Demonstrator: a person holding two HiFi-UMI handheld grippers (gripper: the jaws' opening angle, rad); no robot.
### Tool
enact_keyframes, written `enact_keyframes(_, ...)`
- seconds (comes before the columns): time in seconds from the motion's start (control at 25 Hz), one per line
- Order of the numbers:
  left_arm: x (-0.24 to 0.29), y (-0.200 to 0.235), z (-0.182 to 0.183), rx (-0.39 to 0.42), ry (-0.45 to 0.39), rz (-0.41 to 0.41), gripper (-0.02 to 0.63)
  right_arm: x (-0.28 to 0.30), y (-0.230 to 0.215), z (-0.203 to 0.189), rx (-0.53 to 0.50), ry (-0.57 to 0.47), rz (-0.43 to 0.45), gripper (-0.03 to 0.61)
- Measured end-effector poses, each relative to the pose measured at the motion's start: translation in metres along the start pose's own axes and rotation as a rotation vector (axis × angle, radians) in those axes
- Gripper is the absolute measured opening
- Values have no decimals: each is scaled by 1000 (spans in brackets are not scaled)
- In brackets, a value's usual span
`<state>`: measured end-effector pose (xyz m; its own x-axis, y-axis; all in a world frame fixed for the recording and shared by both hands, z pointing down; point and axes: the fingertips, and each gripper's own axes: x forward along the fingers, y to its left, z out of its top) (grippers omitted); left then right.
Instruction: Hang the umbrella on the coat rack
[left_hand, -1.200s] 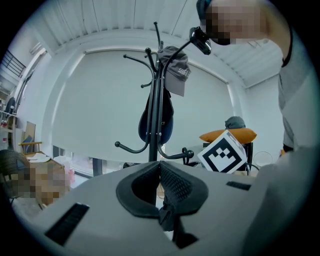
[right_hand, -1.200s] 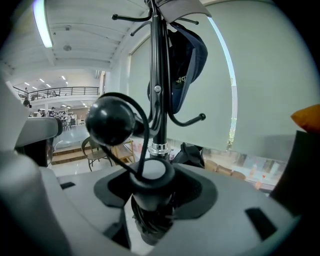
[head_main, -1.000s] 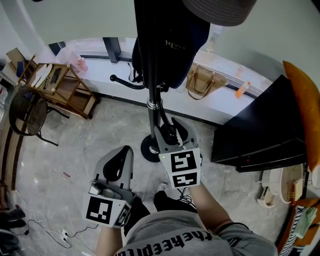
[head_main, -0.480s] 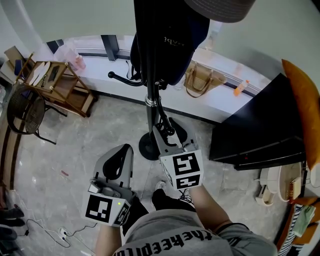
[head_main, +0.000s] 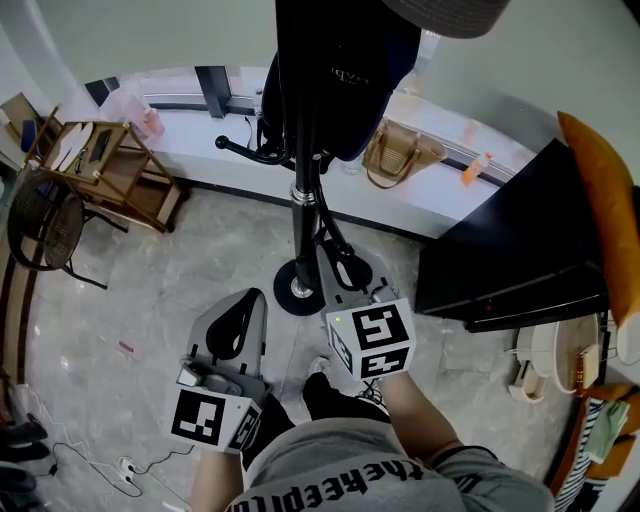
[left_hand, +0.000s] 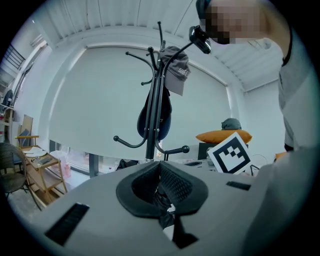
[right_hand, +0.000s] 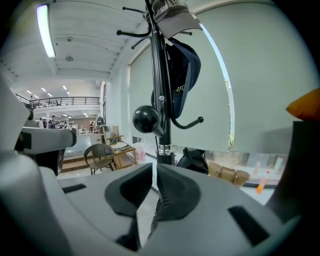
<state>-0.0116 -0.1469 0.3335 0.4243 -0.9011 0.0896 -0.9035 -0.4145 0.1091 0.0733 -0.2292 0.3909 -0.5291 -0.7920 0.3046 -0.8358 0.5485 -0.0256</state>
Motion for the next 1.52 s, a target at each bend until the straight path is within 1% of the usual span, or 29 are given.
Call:
enact_keyframes(0.16, -7, 8, 1, 2, 4, -9, 15, -4, 12, 3, 2, -11, -1, 14)
enact_keyframes(0.32, -12, 12, 7, 6, -7, -31, 15, -10, 27, 9, 22, -42, 24, 11)
enact_keyframes(0.48, -15, 18, 10, 4, -12, -71, 15, -14, 39, 15, 46, -61, 27, 11)
enact_keyframes(0.68, -16, 18, 16, 10, -22, -134, 15, -24, 48, 21, 71, -81, 12, 11)
enact_keyframes(1.08, -9, 10, 24, 11, -33, -281, 15, -51, 59, 48, 118, -165, -29, 11)
enact_keyframes(1.52, -10, 1, 36, 17, -61, -427, 15, -73, 79, 64, 105, -193, -87, 11)
